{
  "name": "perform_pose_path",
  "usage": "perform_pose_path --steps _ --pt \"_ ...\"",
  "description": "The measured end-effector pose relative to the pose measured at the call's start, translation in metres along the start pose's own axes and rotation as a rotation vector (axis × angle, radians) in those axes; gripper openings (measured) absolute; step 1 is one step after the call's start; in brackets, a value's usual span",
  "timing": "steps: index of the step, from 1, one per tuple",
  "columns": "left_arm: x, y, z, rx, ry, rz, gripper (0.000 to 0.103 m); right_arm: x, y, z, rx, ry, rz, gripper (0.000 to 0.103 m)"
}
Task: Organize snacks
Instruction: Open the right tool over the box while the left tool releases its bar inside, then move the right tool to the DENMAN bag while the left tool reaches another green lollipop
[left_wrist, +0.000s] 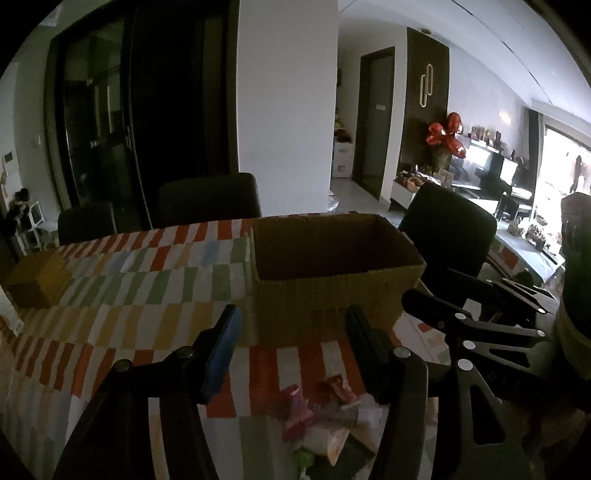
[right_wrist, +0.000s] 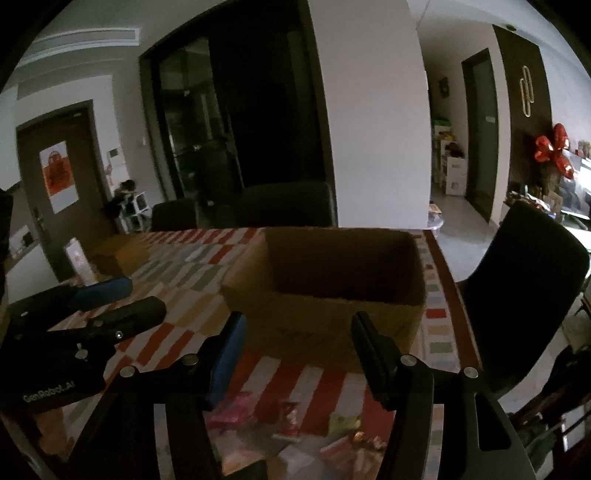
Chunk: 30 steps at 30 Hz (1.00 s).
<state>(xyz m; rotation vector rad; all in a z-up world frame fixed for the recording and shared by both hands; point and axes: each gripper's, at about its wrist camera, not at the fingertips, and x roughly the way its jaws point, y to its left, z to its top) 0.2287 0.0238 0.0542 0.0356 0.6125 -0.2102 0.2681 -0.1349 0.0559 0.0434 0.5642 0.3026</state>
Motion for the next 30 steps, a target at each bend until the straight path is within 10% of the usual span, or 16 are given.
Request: perform_pose_path --steps 30 --pt "-0.001 0.007 -0.124 0.133 0.179 -0.044 0.058 0.029 0.061 -0.098 -0.273 0.263 0.136 0.06"
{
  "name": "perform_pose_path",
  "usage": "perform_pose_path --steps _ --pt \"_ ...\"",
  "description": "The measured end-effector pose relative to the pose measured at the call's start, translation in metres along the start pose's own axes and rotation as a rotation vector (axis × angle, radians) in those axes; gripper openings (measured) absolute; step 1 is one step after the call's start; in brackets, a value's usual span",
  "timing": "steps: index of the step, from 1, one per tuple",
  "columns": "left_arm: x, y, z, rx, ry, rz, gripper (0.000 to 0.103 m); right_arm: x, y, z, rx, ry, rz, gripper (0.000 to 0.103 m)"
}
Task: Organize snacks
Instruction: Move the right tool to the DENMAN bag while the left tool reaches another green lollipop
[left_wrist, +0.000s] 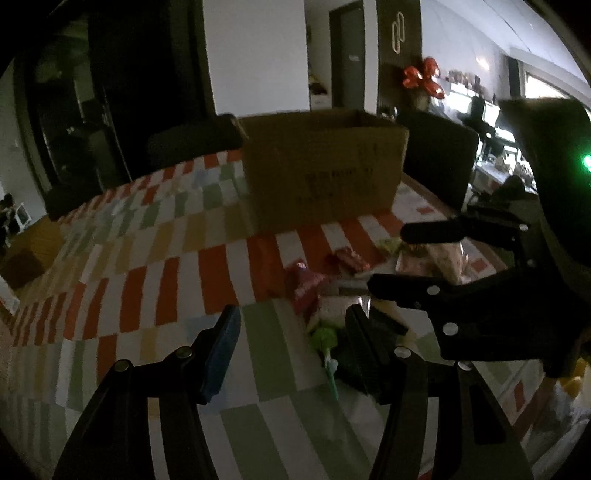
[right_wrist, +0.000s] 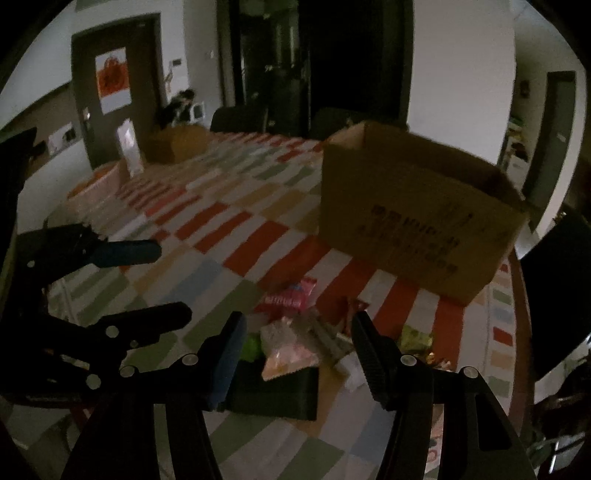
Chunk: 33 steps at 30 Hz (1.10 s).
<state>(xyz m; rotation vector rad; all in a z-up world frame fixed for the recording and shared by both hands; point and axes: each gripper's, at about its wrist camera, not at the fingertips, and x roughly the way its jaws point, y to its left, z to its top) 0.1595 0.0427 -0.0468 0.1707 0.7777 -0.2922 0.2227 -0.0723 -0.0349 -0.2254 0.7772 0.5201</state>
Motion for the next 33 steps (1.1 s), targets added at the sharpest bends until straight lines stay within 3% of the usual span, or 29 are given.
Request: perform_pose_path --steps 6,12,18,33 --pt "0.022 0.002 -0.011 0.009 0.047 -0.046 0.056 0.026 -0.001 -0.007 -0.028 0.079 0.002 0.06" --pt "0.043 0.003 -0.016 -0.003 0.085 -0.092 0.044 0.049 -0.001 -0.012 -0.058 0.145 0.025 0.059" --pt "0.057 0.0 -0.02 -0.016 0.116 -0.161 0.039 0.06 0.0 -0.014 -0.079 0.181 0.048 0.055" --pt "0.089 0.004 -0.017 -0.081 0.168 -0.221 0.025 0.084 -0.005 -0.011 -0.084 0.241 0.112 0.044"
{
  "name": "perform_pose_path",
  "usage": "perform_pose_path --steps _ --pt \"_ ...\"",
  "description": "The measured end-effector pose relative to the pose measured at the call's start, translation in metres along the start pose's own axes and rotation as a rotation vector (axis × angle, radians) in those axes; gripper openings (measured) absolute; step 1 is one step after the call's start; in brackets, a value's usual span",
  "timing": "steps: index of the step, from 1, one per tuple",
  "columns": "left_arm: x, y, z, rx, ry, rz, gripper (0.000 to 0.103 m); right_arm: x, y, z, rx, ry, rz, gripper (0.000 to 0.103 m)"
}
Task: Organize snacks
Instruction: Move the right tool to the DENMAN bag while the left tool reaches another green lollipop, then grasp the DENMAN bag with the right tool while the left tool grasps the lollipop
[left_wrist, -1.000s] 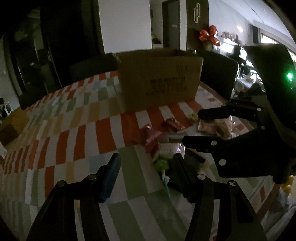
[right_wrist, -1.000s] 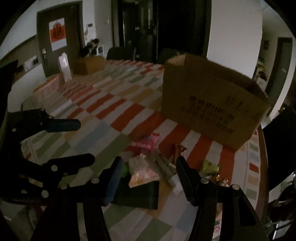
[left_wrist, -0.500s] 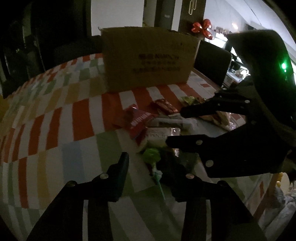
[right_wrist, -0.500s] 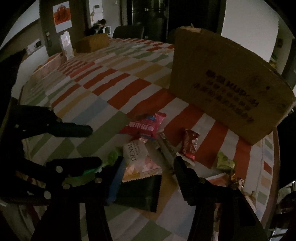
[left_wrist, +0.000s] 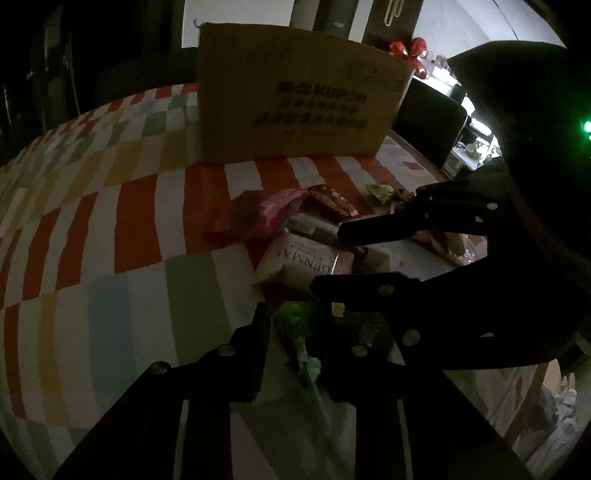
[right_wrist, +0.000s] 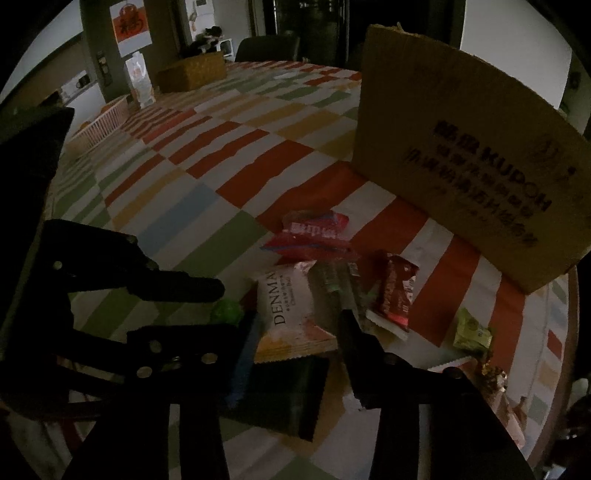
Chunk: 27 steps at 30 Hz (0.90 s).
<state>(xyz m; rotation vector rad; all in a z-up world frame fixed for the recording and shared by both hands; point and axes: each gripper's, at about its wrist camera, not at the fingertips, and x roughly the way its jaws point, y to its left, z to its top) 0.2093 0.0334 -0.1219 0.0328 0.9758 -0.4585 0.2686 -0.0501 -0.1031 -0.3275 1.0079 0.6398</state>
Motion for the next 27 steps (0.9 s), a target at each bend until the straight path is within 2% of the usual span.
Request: perform_pose_path --steps 8,19,27 --pt "0.003 0.005 0.001 -0.041 0.007 -0.025 0.024 0.009 -0.003 0.005 0.004 0.017 0.021 0.044" --pt "0.001 0.005 -0.001 -0.082 -0.004 -0.002 0.024 0.01 -0.003 0.0 0.061 0.0 0.013 0.038" --pt "-0.021 0.005 0.002 -0.109 -0.062 0.059 0.024 -0.004 -0.004 -0.007 0.12 -0.038 0.016 0.037"
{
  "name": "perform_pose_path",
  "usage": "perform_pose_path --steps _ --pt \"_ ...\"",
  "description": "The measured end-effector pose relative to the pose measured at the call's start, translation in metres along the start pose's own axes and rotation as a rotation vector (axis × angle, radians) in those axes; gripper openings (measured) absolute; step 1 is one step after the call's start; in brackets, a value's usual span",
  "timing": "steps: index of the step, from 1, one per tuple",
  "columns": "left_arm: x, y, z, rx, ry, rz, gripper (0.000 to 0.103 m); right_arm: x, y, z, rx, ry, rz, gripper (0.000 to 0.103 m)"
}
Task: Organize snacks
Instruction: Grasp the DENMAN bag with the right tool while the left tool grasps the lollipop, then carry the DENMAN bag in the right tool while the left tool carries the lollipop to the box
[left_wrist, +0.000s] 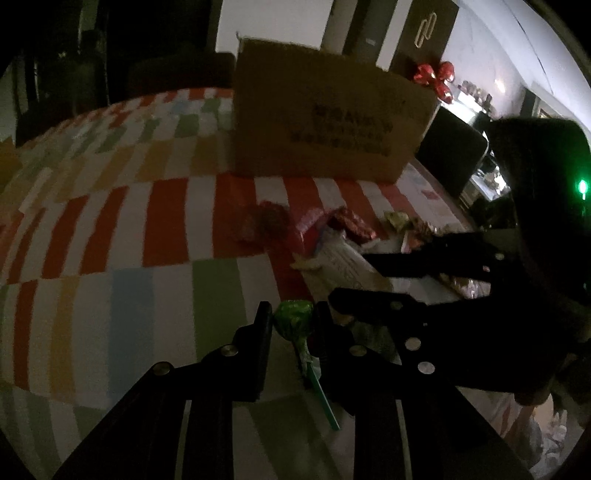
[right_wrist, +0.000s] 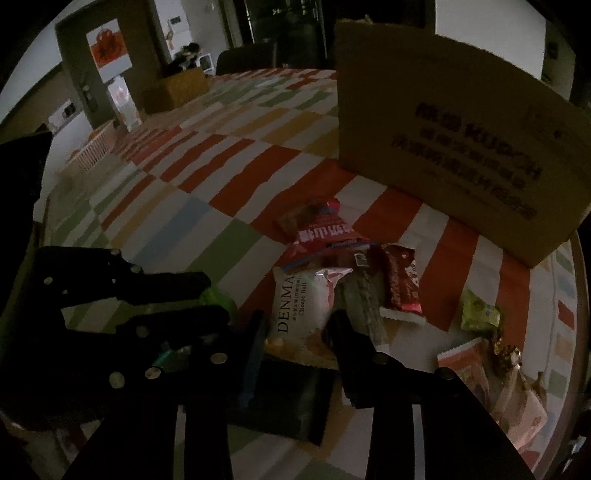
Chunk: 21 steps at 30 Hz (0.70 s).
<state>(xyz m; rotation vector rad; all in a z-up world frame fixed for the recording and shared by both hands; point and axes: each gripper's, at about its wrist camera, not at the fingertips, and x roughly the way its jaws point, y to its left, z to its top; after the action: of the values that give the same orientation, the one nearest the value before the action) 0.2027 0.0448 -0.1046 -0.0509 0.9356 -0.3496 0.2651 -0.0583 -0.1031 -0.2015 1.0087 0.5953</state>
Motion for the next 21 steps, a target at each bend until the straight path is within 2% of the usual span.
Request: perform_pose_path --steps 6,21 --pt "-0.023 -0.006 0.008 0.007 -0.067 0.03 0.024 -0.019 0.002 0.0 0.011 -0.048 -0.001 0.037" --pt "-0.068 -0.031 0.047 0.008 -0.229 0.02 0.024 -0.092 -0.007 0.016 0.047 -0.243 -0.068 0.037"
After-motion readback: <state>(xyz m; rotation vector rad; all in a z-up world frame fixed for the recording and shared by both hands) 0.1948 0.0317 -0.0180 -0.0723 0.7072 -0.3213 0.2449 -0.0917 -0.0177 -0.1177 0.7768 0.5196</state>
